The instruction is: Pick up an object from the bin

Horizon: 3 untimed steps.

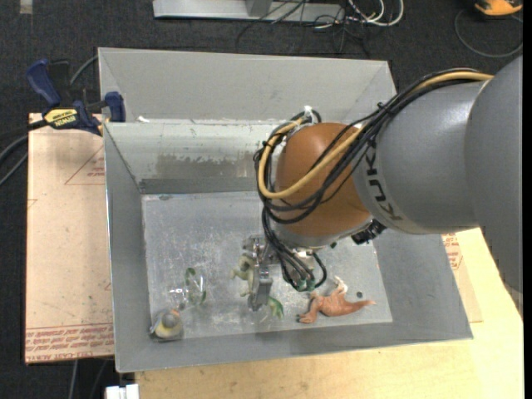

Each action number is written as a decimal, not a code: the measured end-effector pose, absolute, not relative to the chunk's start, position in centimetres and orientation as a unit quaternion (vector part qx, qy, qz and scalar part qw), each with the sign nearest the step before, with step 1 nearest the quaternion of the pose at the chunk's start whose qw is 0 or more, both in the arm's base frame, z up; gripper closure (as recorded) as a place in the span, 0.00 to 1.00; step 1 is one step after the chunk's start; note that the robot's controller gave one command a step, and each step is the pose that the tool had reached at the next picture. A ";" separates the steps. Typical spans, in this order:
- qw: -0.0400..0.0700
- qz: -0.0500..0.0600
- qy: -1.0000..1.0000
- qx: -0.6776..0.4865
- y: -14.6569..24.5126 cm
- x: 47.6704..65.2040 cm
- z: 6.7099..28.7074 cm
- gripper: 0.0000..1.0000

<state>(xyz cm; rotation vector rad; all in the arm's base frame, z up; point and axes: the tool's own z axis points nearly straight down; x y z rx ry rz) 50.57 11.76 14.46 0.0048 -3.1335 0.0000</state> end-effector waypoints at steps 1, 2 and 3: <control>0.000 0.000 -1.000 0.000 11.7 50.8 14.9 0.00; 0.004 -0.002 -0.995 0.096 20.7 51.1 6.9 0.00; 0.001 0.003 -0.999 0.053 23.0 49.6 10.8 0.00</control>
Offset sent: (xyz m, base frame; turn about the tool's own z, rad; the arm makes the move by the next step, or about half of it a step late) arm 0.0054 0.0875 -0.0746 -0.1889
